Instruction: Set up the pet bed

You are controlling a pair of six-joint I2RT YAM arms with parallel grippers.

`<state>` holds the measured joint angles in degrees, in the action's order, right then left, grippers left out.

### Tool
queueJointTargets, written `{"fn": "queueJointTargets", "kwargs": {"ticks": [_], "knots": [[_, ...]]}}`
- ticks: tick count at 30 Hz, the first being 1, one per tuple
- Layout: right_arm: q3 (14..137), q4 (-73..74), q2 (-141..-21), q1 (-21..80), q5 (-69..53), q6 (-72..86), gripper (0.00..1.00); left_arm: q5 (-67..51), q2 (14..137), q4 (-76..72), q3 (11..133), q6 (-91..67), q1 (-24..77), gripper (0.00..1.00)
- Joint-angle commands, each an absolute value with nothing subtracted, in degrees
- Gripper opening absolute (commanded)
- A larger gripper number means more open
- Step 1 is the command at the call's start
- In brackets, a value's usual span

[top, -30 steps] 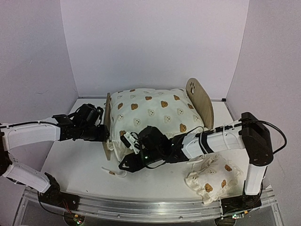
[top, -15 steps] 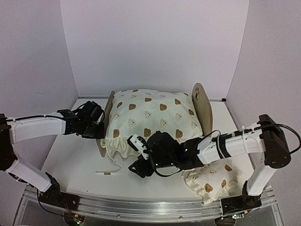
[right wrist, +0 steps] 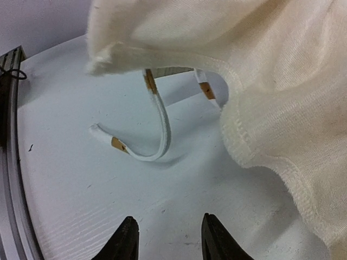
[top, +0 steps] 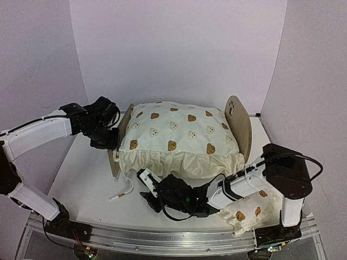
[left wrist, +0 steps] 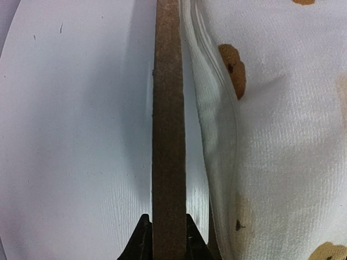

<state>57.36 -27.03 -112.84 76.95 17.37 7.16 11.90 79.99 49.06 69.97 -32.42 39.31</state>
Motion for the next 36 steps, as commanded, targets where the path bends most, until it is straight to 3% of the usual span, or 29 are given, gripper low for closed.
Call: {"fn": "queueJointTargets", "kwargs": {"ticks": [1, 8, 19, 22, 32, 36], "knots": [[61.2, -39.2, -117.2, 76.9, 21.5, 2.8, 0.38, 1.7, 76.3, 38.0, 79.8, -32.7, 40.4, 0.0], [69.5, -51.9, -128.6, 76.5, 29.2, 0.5, 0.41, 1.2, 75.4, 38.4, 82.1, -31.7, 40.4, 0.0], [72.1, -51.3, -133.7, 73.9, 26.9, 5.0, 0.33, 0.4, 74.8, 39.3, 83.7, -30.7, 40.4, 0.0], [71.5, -49.5, -133.7, 73.9, 28.6, 5.5, 0.35, 0.6, 74.4, 39.5, 83.5, -30.6, 40.4, 0.0], [88.3, -48.1, -144.6, 73.9, 27.2, 0.8, 0.44, 0.2, 74.1, 39.4, 82.9, -31.8, 40.4, 0.0], [93.3, -48.1, -147.6, 73.7, 28.5, -2.8, 0.53, -1.1, 73.5, 39.5, 82.4, -32.5, 40.4, 0.0]]}}
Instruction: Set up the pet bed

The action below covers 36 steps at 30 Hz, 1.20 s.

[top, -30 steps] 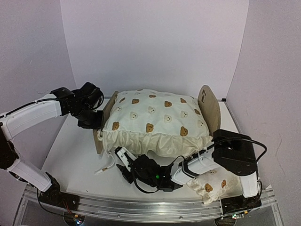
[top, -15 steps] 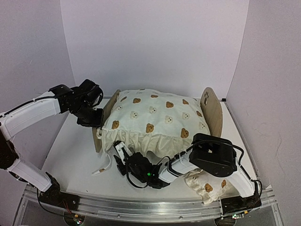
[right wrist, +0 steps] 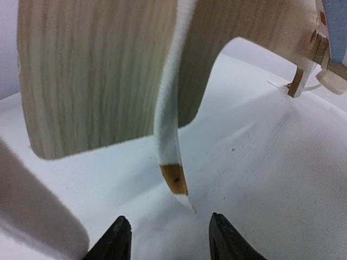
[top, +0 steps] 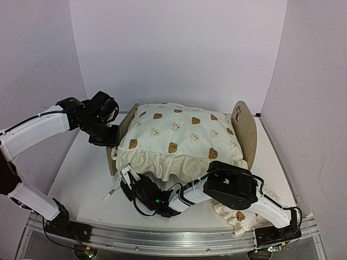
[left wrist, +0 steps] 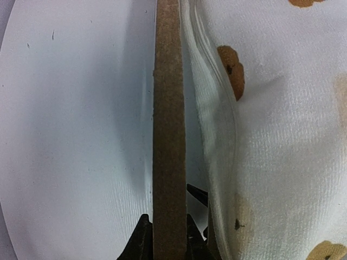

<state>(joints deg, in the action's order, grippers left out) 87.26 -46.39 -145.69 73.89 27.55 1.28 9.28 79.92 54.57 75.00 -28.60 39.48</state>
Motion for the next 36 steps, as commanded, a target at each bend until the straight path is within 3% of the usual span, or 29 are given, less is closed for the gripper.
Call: {"fn": "queueJointTargets", "kwargs": {"ticks": [1, 9, 14, 19, 25, 36], "knots": [[94.5, -48.1, -148.4, 73.6, 28.3, -3.0, 0.54, -1.7, 73.6, 39.4, 82.5, -32.5, 40.4, 0.0], [101.1, -46.6, -152.1, 72.2, 30.5, -4.0, 0.52, -2.9, 73.5, 39.4, 82.3, -33.0, 40.4, 0.0], [100.1, -45.0, -150.4, 71.8, 27.4, -1.5, 0.18, -1.9, 73.6, 39.2, 81.6, -33.1, 40.4, 0.0], [87.1, -43.9, -141.7, 74.3, 20.7, 9.4, 0.01, -0.5, 74.5, 37.1, 78.9, -33.8, 40.5, 0.0], [76.8, -41.1, -133.5, 76.6, 8.6, 17.5, 0.0, 3.8, 72.9, 28.7, 71.2, -36.8, 40.4, 0.0], [71.6, -38.2, -129.7, 76.8, -1.5, 27.2, 0.0, 5.0, 72.9, 9.7, 53.9, -40.5, 40.5, 0.0]]}}
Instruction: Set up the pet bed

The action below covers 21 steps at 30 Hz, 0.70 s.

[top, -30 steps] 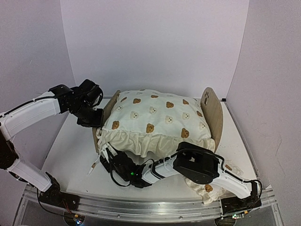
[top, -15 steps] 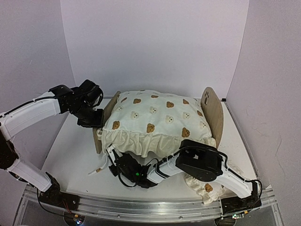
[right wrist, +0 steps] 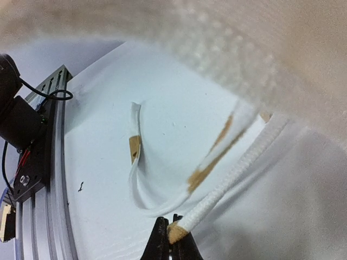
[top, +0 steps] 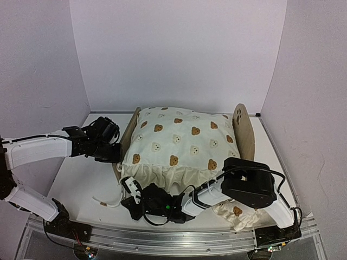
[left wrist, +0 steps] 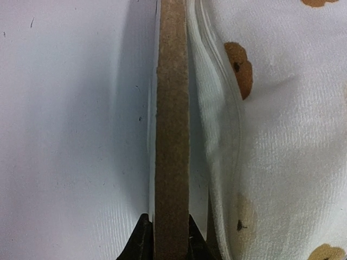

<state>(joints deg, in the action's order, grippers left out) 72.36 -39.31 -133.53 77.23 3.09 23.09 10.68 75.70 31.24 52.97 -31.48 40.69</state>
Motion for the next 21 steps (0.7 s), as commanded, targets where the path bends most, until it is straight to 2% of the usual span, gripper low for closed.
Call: {"fn": "queueJointTargets", "kwargs": {"ticks": [1, 6, 8, 11, 14, 16, 21], "knots": [[71.6, -37.5, -129.3, 76.8, -2.0, 27.2, 0.0, 5.0, 73.4, 9.3, 53.7, -40.2, 40.4, 0.0], [69.7, -35.9, -126.2, 76.9, -2.5, 26.5, 0.0, 3.3, 76.3, 8.7, 54.0, -36.8, 40.4, 0.01], [68.6, -35.8, -124.8, 76.8, -2.0, 26.5, 0.0, 2.5, 76.1, 10.4, 53.9, -34.0, 40.4, 0.13], [68.3, -34.4, -122.8, 76.7, -1.2, 25.7, 0.0, 4.1, 72.1, 14.3, 52.0, -31.8, 40.3, 0.39], [67.9, -32.6, -120.7, 75.9, -0.5, 25.6, 0.0, 4.7, 65.0, 18.5, 50.1, -30.2, 40.1, 0.55], [66.5, -32.2, -118.9, 75.2, -0.1, 25.7, 0.0, 6.0, 60.3, 23.0, 49.9, -30.4, 40.1, 0.69], [64.6, -29.2, -114.1, 74.0, 0.0, 25.1, 0.0, 3.3, 47.4, 27.7, 43.9, -36.2, 39.9, 0.74]]}}
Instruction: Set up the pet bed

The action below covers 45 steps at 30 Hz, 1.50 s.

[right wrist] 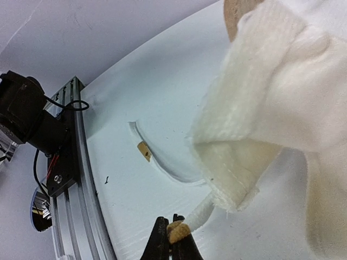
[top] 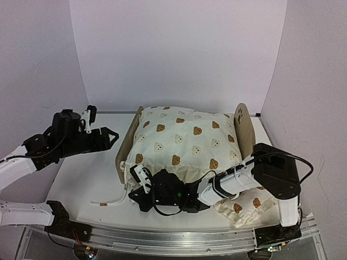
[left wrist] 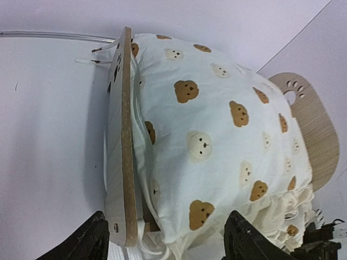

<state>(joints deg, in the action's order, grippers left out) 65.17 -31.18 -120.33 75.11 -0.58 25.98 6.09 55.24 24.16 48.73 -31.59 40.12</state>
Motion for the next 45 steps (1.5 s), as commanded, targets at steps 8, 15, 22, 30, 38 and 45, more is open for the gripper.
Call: {"fn": "queueJointTargets", "kwargs": {"ticks": [8, 15, 22, 30, 38, 45], "knots": [[64.8, -25.0, -110.6, 72.3, -2.9, 22.9, 0.0, 4.4, 55.7, 16.9, 43.6, -33.0, 40.0, 0.84], [64.8, -24.6, -110.0, 72.5, -7.1, 23.5, 0.0, 11.2, 72.1, 20.3, 52.6, -31.1, 37.2, 0.75], [63.3, -23.6, -108.2, 72.5, -7.7, 22.6, 0.0, 9.1, 83.4, 17.6, 56.7, -28.4, 33.7, 0.44], [65.5, -23.1, -108.7, 73.2, -8.8, 21.6, 0.0, -6.5, 84.7, 9.8, 53.6, -37.6, 25.5, 0.05], [70.4, -22.5, -112.8, 74.6, -11.2, 21.1, 0.0, -5.6, 70.7, 1.0, 43.5, -54.5, 22.9, 0.0], [71.3, -22.8, -113.6, 74.8, -11.7, 21.4, 0.0, -6.8, 66.9, -7.1, 37.7, -64.5, 22.9, 0.0]]}}
